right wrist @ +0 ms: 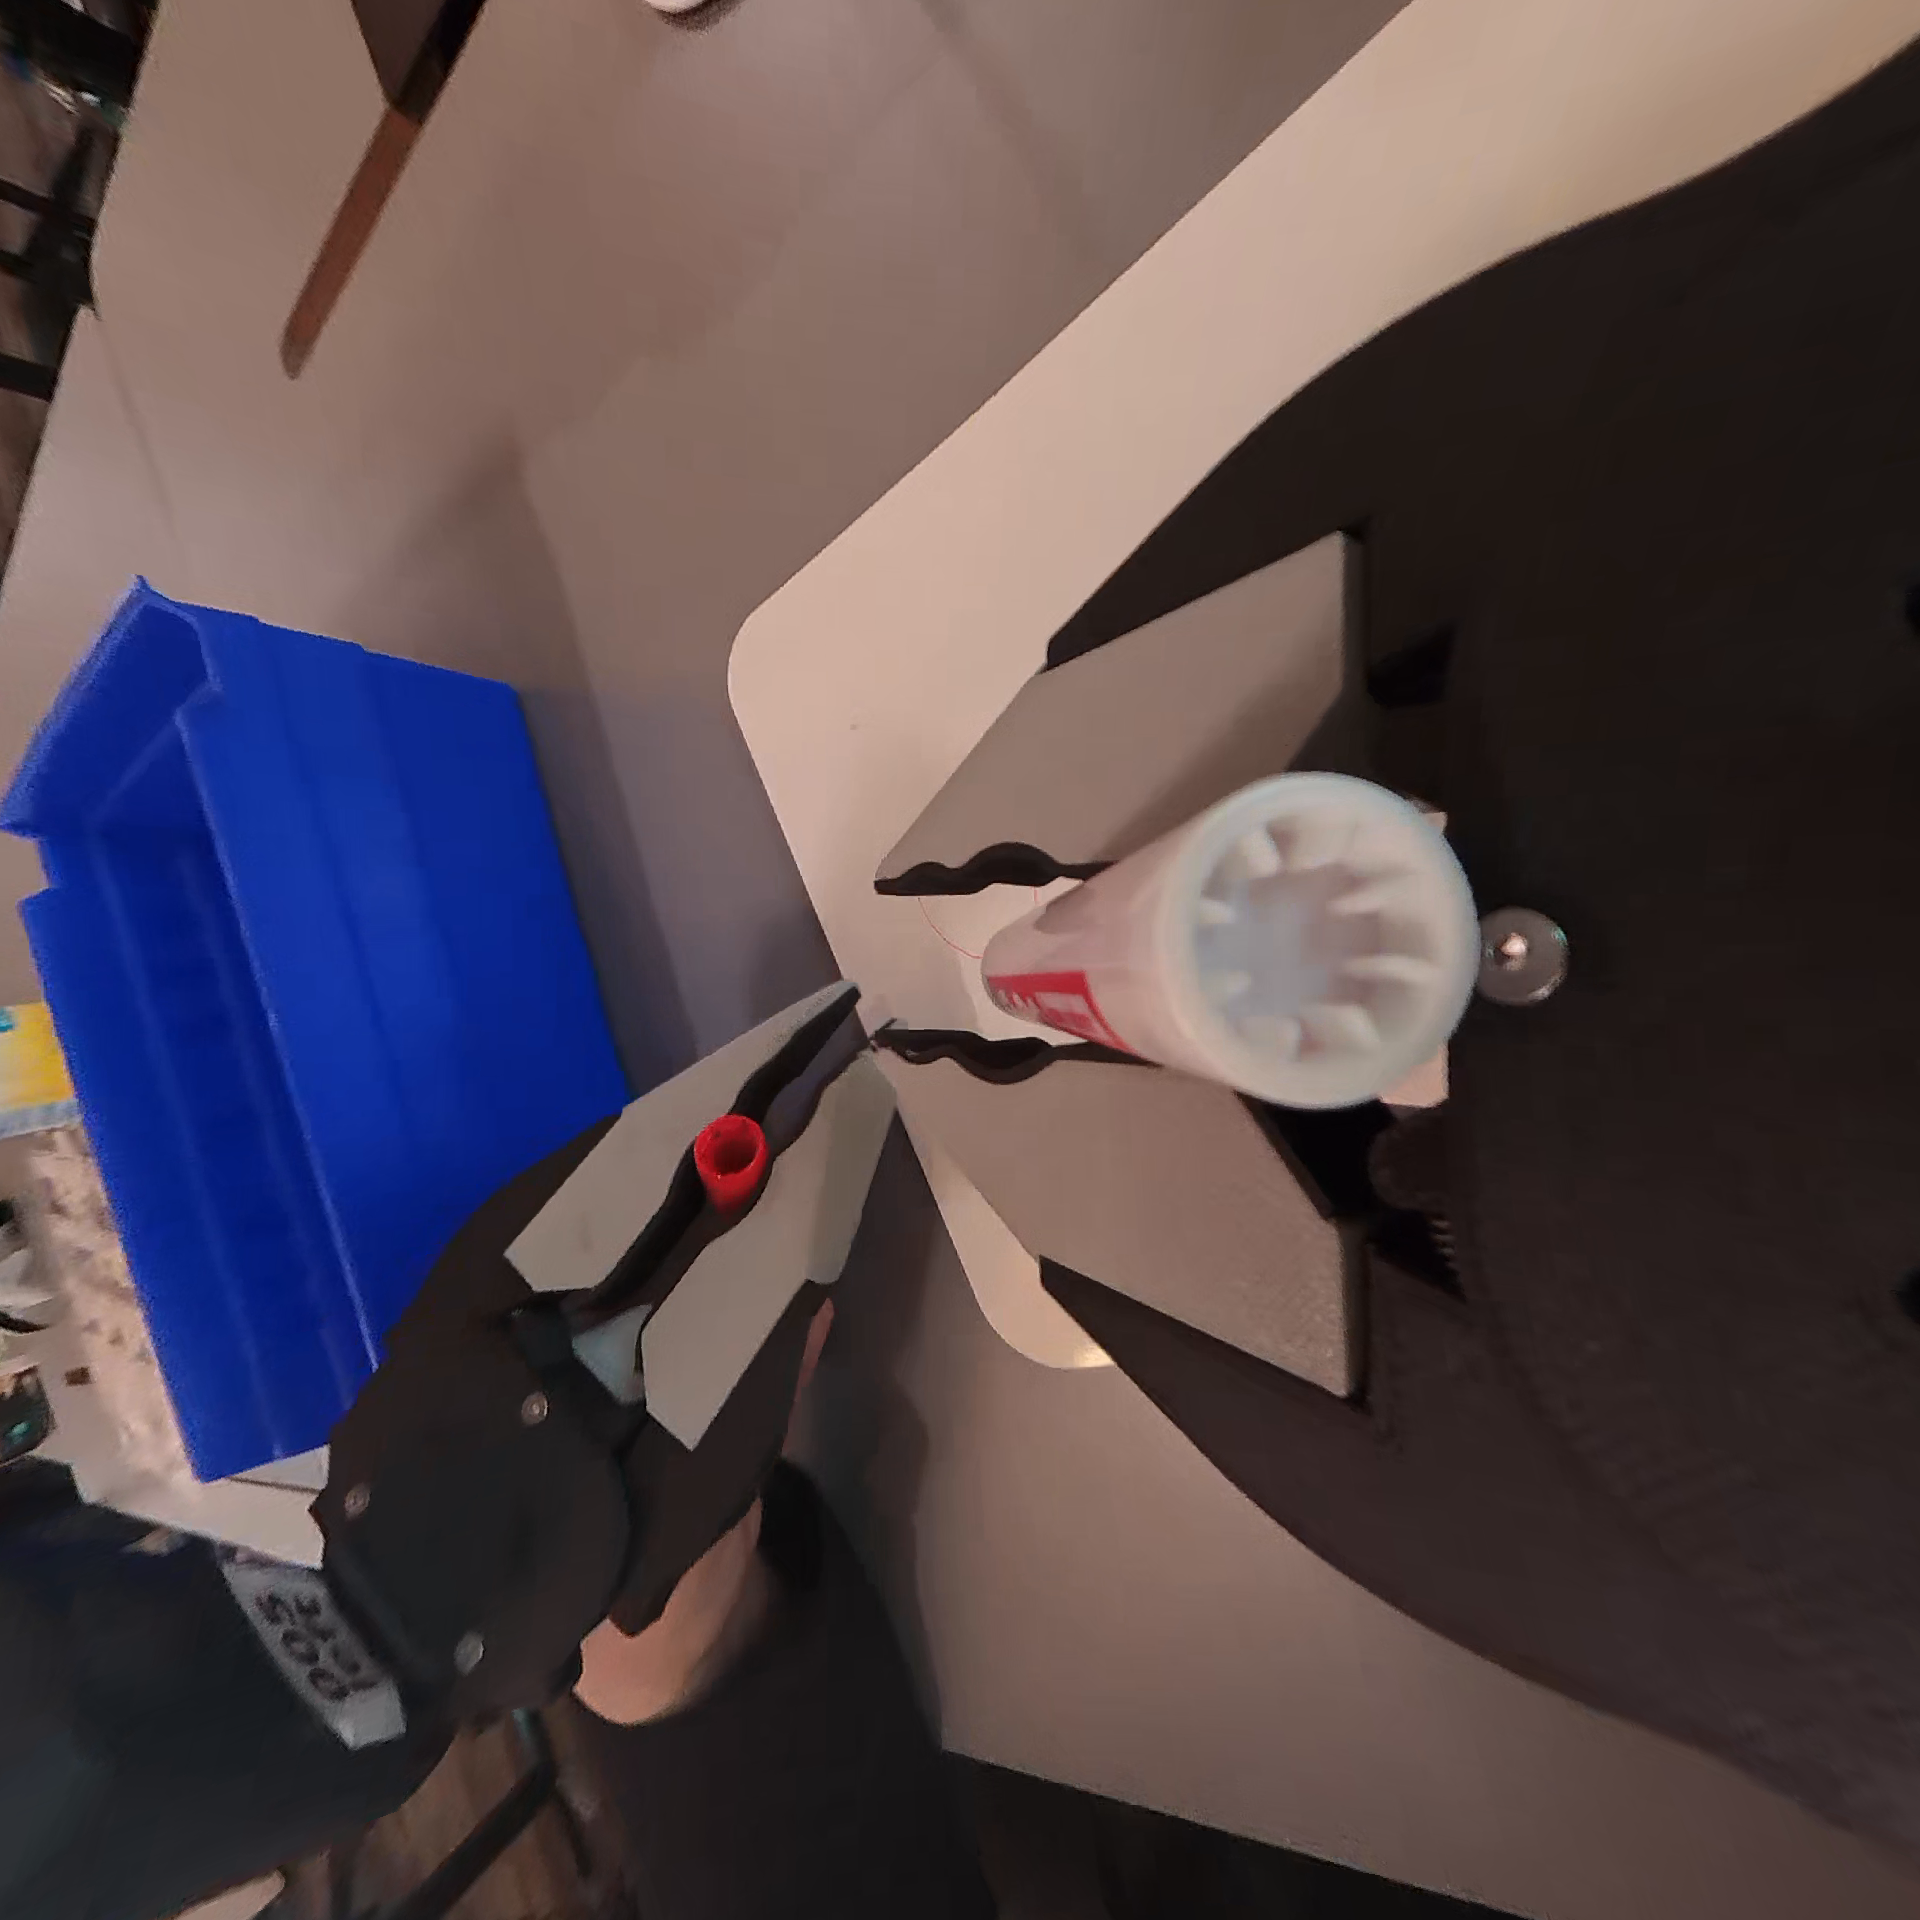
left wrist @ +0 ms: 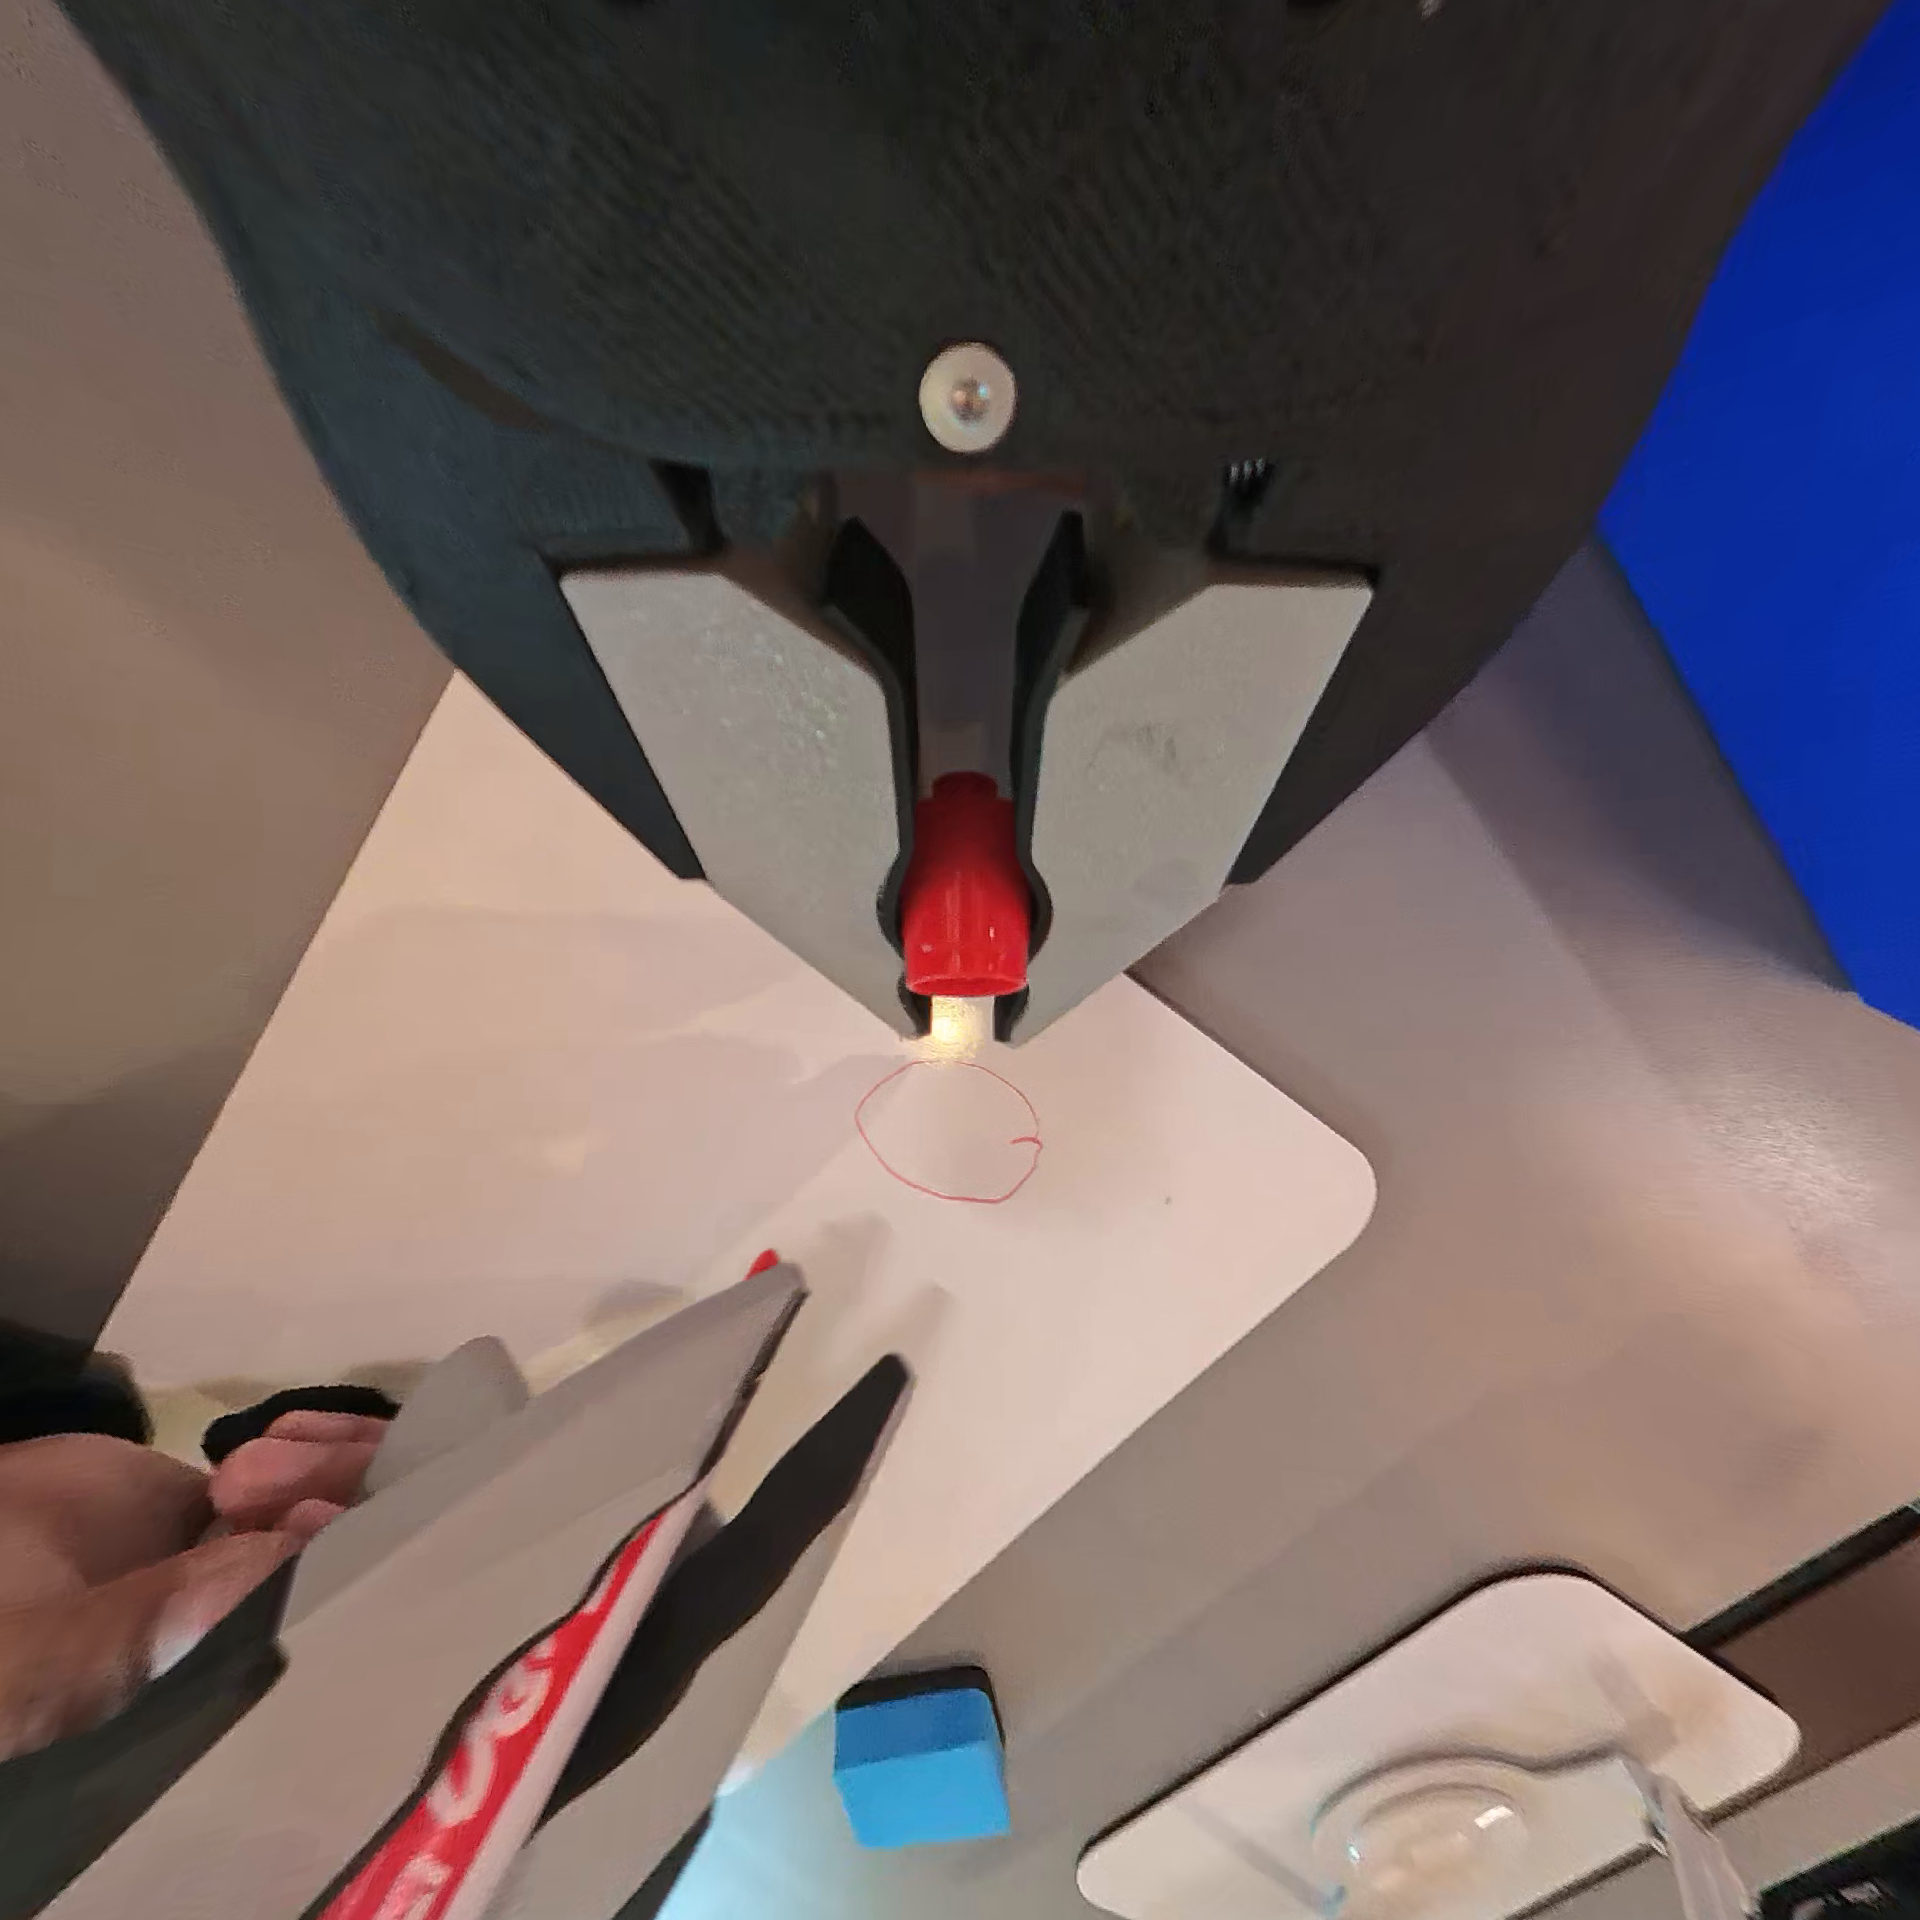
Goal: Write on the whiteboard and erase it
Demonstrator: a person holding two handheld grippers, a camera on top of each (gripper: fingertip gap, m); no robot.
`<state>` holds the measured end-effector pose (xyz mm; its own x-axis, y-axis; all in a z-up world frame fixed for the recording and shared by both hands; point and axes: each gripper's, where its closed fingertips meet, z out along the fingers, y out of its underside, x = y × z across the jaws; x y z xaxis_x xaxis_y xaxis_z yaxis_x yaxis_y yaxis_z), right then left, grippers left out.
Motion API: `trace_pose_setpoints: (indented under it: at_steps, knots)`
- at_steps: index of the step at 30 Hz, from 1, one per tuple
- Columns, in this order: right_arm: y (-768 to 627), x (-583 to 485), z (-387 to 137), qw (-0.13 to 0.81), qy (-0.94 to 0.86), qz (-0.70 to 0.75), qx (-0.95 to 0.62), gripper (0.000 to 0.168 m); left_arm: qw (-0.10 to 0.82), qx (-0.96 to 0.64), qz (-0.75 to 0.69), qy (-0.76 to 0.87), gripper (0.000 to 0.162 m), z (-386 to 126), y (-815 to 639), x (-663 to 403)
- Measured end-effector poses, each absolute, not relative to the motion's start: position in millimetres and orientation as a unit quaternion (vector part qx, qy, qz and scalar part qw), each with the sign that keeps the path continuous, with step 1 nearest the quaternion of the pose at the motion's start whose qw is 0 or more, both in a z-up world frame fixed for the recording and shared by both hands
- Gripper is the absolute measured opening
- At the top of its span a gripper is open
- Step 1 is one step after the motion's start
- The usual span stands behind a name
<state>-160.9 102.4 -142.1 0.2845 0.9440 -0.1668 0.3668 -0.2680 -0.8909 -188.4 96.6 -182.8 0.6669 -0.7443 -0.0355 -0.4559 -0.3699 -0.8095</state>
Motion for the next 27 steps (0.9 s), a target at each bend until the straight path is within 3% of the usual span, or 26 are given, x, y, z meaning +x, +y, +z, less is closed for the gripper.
trace_pose_setpoints:
  at_steps: [27]
  knots:
    - [137, -161, -177, 0.35, -0.457, 0.317, -0.753, 0.024, 0.408, -0.814, -0.158, 0.381, 0.01, -190, 96, -188]
